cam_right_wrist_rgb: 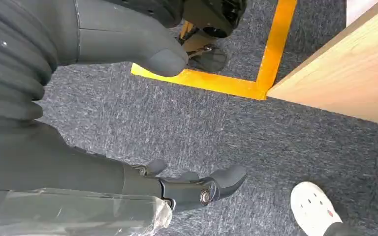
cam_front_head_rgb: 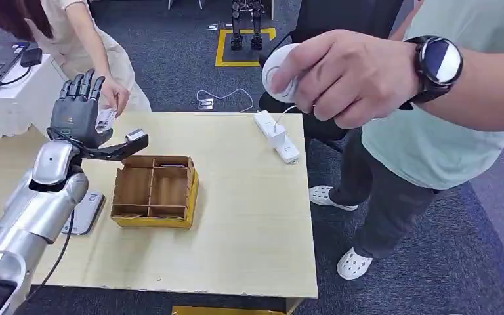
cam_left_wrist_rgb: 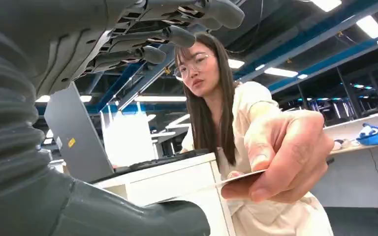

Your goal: Pass the card to the sensor for recognition and then transmit it.

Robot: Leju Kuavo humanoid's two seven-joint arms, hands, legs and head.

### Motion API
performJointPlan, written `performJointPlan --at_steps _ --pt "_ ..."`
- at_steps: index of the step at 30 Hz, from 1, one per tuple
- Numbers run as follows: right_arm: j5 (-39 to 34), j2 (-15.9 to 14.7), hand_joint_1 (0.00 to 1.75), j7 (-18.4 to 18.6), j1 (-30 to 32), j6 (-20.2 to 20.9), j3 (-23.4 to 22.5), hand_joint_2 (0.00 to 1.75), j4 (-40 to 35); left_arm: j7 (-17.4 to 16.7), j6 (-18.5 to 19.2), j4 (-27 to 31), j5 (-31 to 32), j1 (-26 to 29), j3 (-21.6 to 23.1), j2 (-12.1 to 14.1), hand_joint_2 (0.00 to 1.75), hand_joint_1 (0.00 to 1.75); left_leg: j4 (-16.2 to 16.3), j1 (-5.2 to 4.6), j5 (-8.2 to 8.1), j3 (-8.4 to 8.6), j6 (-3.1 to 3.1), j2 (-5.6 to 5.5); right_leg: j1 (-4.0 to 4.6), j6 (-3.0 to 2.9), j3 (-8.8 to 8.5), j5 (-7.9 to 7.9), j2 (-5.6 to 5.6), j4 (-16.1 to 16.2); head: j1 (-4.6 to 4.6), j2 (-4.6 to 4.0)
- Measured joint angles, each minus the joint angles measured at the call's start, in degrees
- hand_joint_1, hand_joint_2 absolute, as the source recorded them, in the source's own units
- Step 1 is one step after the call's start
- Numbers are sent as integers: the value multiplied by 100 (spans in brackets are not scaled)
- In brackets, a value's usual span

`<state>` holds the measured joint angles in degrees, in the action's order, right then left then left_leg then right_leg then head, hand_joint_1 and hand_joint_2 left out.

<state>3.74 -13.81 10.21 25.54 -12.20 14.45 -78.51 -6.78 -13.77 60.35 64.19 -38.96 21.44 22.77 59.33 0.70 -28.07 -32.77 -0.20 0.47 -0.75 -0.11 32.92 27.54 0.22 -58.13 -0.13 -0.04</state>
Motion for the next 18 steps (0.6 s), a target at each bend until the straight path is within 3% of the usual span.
performJointPlan --at_steps 18 --pt "22 0 0 -11 -9 20 5 175 -13 2 -7 2 -55 22 0 2 175 2 0 0 0 0 0 0 0 0 0 0 0 0 0 0"
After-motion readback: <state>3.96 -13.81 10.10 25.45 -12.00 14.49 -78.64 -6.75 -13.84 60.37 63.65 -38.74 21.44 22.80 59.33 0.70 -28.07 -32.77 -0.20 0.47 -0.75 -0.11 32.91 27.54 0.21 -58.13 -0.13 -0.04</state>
